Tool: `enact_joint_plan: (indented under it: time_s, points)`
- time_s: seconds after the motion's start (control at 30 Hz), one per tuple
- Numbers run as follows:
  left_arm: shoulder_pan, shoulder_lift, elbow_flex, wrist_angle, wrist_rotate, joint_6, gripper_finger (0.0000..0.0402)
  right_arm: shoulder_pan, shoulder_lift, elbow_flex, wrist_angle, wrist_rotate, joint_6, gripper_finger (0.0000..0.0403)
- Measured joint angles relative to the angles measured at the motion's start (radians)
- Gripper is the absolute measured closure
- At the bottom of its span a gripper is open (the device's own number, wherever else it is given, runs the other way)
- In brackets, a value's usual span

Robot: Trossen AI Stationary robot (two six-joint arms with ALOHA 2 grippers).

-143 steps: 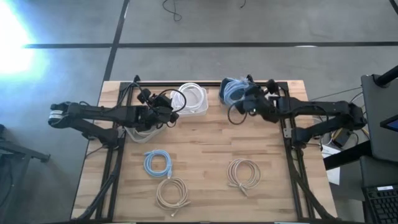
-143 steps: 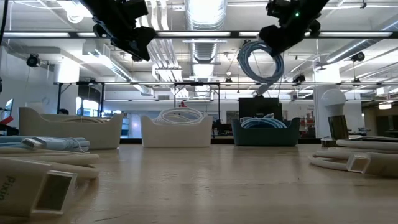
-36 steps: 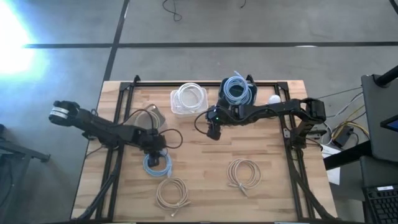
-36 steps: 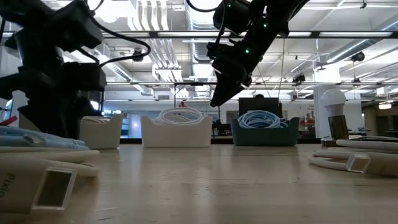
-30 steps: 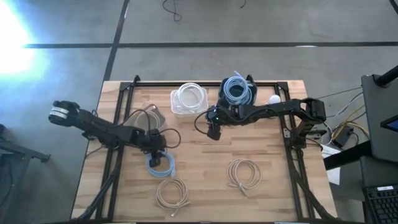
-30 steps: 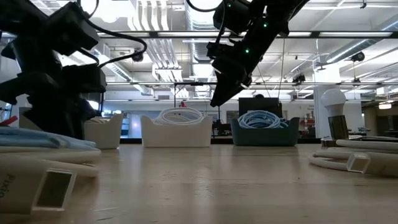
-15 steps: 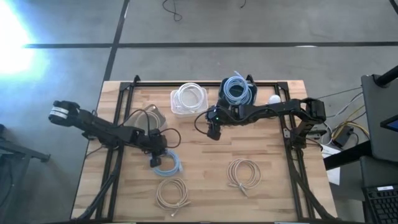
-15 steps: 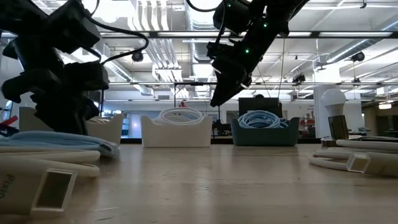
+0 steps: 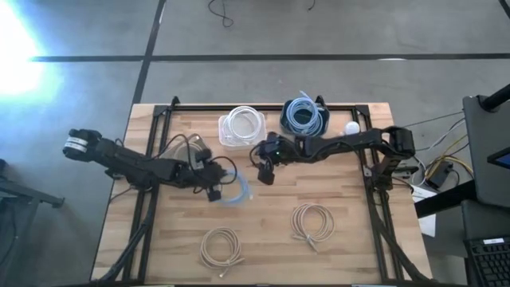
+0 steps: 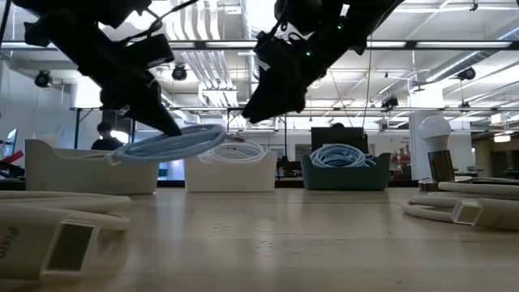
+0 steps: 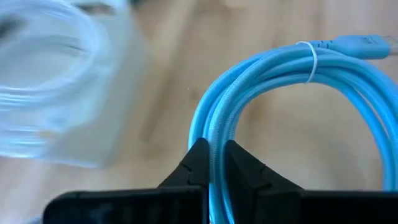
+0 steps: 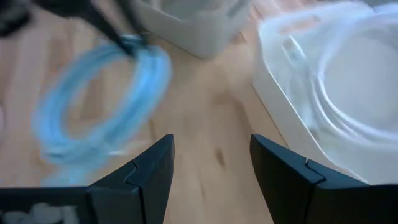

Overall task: Pick & Place USB Port
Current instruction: Put the blue charger cable into the blue bin

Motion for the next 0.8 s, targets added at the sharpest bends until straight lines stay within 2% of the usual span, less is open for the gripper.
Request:
enact_joint_plan:
  time_s: [0.13, 0.3, 0.43, 0.8]
  points:
    - [0.004, 0.000, 0.013, 0.009, -0.123, -0.011, 0.0372, 0.015, 0.038, 0.000, 0.104, -0.013, -0.019, 0.0195]
    - [0.010, 0.003, 0.012, 0.045, -0.131, 0.013, 0.0375, 0.029, 0.107, 0.004, 0.213, -0.005, -0.129, 0.0195]
    - [0.012, 0.003, 0.011, 0.041, -0.142, 0.018, 0.0375, 0.028, 0.136, 0.022, 0.218, -0.004, -0.130, 0.0195]
    - [0.013, 0.012, -0.010, 0.032, -0.142, -0.026, 0.0376, 0.030, 0.060, 0.023, 0.215, -0.004, -0.108, 0.0210]
